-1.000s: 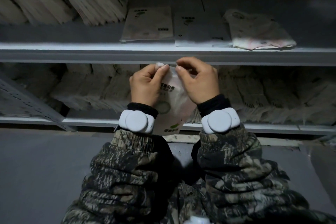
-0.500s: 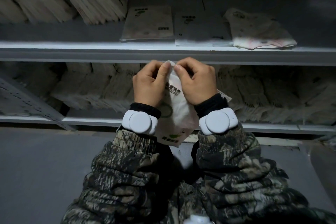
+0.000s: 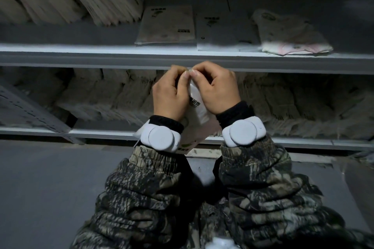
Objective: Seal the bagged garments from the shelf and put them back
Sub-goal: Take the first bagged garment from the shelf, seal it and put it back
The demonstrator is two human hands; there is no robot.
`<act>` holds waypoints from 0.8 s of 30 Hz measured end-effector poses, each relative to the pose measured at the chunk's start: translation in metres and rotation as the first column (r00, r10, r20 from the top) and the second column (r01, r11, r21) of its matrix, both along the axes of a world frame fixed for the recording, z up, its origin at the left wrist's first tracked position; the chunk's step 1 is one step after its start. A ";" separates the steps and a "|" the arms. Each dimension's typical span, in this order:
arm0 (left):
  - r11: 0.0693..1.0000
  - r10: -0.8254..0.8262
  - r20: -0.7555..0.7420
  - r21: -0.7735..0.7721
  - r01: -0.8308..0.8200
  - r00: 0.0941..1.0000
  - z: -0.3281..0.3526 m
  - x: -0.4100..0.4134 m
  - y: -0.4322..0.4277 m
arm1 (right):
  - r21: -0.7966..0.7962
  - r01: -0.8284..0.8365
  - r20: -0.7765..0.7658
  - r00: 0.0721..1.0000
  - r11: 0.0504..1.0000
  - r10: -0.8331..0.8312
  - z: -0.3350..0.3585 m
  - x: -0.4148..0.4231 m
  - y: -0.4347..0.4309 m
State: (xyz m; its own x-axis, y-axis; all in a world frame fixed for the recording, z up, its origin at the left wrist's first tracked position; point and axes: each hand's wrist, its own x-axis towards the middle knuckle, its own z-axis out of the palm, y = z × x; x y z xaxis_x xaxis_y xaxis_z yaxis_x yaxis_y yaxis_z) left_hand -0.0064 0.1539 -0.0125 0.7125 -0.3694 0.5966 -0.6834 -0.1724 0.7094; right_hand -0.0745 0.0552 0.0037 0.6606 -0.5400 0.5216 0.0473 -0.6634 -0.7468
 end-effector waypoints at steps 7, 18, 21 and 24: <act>0.998 0.046 -0.034 -0.040 -0.048 0.998 -0.005 -0.002 -0.002 | -0.053 0.014 0.010 1.000 0.998 -0.014 -0.001 0.000 0.000; 0.989 0.113 -0.098 -0.089 -0.122 0.989 0.004 0.008 0.005 | -0.103 -0.059 -0.050 0.997 0.993 0.054 -0.004 -0.010 -0.016; 0.985 0.132 -0.121 -0.092 -0.143 0.984 0.006 0.012 0.007 | -0.118 -0.061 -0.040 0.998 0.991 0.057 -0.003 -0.013 -0.022; 0.977 0.161 -0.182 -0.110 -0.183 0.970 0.008 0.020 0.011 | -0.127 -0.029 -0.053 0.998 0.992 0.022 -0.005 -0.018 -0.028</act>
